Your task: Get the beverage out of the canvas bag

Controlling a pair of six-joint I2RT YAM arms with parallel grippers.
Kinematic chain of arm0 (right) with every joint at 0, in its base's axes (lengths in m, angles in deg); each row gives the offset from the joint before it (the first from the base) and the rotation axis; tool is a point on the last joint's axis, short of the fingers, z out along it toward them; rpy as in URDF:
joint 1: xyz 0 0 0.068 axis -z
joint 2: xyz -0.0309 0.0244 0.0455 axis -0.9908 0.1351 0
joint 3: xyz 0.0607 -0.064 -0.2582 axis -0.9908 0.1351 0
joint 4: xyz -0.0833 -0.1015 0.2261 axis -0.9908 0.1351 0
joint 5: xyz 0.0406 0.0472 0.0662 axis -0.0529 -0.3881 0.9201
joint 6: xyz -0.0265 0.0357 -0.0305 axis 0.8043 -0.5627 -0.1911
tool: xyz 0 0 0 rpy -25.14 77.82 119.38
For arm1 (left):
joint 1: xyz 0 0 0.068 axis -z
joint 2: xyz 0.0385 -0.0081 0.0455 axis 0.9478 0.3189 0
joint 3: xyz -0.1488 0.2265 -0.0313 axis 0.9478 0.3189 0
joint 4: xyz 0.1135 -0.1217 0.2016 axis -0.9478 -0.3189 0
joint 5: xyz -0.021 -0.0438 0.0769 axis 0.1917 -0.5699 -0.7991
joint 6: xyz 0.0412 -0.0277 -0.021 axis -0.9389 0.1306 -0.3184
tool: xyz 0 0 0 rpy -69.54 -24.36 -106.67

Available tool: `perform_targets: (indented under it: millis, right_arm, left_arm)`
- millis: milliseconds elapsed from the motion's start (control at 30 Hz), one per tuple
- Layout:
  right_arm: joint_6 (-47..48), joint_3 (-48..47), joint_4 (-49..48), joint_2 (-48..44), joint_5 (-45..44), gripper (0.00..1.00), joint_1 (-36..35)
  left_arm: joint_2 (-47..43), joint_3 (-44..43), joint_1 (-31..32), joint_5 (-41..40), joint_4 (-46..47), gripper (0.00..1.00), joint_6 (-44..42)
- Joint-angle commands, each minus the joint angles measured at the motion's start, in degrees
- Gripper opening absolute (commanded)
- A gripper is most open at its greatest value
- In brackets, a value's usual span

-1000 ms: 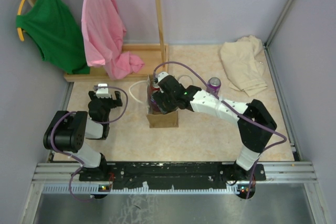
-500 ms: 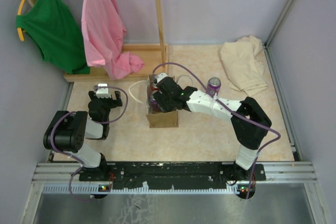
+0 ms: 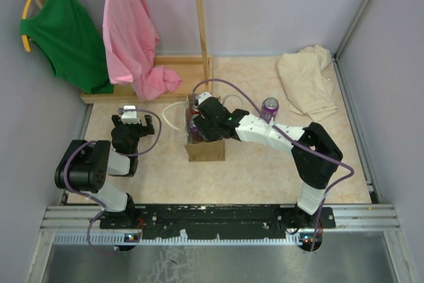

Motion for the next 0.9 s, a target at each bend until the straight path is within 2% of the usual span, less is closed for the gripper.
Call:
perform_targets:
  millis: [0, 500, 867]
  right_arm:
    - [0.52, -0.03, 1.57, -0.78, 0.13, 0.00, -0.38]
    - [4.98, -8.39, 1.85, -10.36, -3.77, 0.00, -0.68]
    - [7.75, -16.73, 4.63, -12.62, -4.54, 0.00, -0.89]
  left_arm:
    - [0.64, -0.74, 0.38, -0.29, 1.62, 1.00, -0.16]
    - [0.60, -0.74, 0.38, -0.29, 1.62, 1.00, -0.19]
    - [0.60, -0.74, 0.39, -0.25, 1.62, 1.00, -0.13]
